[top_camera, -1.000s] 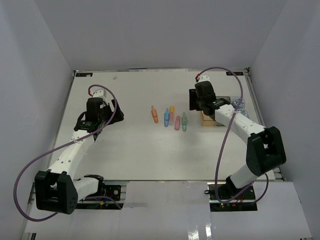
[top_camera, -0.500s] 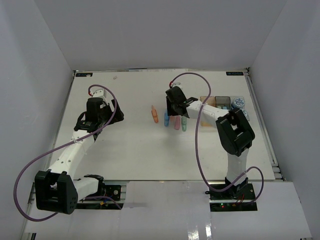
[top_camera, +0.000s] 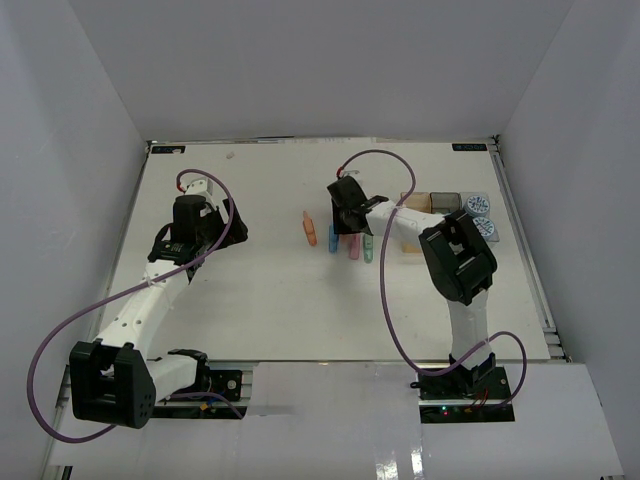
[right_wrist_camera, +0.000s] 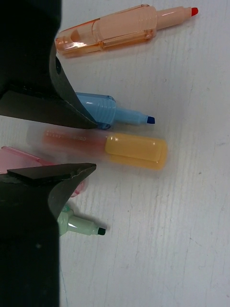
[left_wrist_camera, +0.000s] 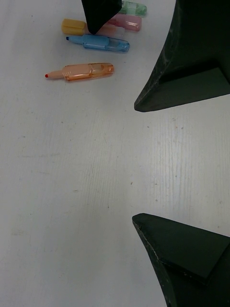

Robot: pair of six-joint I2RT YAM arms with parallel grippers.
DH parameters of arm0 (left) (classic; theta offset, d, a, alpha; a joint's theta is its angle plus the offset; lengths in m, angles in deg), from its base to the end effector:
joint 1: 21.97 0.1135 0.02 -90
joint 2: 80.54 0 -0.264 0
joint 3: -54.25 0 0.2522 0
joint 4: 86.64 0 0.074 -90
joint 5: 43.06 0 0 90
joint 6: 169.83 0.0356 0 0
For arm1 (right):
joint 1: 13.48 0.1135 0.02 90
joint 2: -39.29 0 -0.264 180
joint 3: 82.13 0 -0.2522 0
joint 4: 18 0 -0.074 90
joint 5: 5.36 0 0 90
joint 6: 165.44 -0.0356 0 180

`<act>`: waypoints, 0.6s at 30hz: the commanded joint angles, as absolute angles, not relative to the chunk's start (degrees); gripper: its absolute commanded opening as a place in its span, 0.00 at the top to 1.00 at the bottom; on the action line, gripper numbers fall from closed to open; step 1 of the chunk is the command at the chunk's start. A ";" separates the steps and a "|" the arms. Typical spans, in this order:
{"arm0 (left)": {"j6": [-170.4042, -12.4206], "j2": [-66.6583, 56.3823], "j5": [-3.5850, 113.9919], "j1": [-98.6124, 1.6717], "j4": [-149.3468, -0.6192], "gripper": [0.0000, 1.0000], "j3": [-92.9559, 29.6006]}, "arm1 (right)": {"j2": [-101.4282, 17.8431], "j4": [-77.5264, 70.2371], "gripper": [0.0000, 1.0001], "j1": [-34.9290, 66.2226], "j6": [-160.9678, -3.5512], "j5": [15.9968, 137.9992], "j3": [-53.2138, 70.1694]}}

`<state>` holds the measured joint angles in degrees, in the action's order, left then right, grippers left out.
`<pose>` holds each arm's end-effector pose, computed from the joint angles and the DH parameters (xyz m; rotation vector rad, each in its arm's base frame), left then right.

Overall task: Sort the stationery into containers
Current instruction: Pick up the pen from the center of the board.

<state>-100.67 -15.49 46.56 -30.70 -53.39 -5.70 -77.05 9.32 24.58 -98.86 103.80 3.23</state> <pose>0.2430 -0.0371 0.2624 -0.2414 2.2412 -0.2712 0.3553 0.2633 0.1756 -0.1532 2.3624 0.1085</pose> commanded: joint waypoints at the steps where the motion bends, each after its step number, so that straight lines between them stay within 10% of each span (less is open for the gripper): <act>1: -100.66 -16.56 48.61 -30.50 -53.28 0.02 -5.65 | -77.69 8.77 0.59 24.84 -100.05 105.29 2.99; 18: -100.75 -16.03 48.70 -30.50 -53.19 0.02 -5.65 | -78.66 8.59 0.76 24.14 -97.95 104.42 3.17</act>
